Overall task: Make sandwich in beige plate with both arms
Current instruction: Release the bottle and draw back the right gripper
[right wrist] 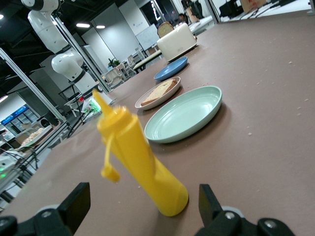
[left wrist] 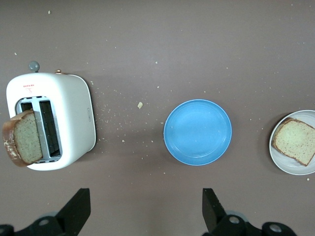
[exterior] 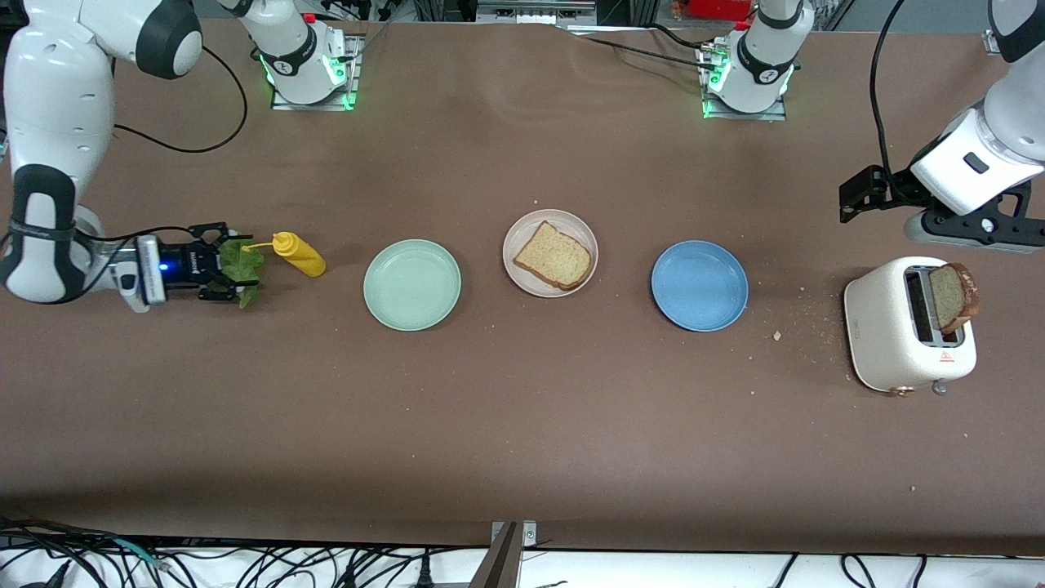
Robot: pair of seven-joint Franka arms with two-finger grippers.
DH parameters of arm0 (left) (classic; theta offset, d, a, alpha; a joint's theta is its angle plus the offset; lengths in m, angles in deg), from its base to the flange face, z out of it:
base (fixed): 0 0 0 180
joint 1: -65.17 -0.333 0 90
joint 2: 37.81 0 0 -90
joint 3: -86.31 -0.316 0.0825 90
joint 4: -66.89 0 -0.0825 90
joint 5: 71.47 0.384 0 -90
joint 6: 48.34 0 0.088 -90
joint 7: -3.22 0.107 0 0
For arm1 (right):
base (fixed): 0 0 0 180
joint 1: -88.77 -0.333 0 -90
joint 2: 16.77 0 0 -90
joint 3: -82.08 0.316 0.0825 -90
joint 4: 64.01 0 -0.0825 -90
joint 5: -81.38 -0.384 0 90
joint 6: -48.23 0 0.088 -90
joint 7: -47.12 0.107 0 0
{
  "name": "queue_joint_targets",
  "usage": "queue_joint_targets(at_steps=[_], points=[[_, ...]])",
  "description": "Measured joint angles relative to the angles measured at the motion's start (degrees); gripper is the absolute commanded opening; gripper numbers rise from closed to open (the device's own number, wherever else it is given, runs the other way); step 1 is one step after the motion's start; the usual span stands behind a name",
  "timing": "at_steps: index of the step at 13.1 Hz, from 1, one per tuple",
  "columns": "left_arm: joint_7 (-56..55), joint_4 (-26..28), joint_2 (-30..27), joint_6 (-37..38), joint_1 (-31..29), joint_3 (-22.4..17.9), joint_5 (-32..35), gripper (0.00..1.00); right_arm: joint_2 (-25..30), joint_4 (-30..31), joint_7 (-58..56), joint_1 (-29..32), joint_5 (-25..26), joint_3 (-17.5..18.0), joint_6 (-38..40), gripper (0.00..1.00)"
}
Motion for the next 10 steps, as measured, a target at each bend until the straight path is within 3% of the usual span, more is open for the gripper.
queue_joint_targets(at_steps=[5, 10], points=[[0.0, 0.0, 0.0, 0.0, -0.8, 0.0, 0.0, 1.00, 1.4, -18.5, 24.4, 0.0, 1.7, -4.3, 9.3, 0.98], [0.0, 0.0, 0.1, 0.0, -1.3, 0.0, 0.0, 1.00, 5.4, -24.2, 47.1, -1.5, 1.9, -4.3, 11.4, 0.98]])
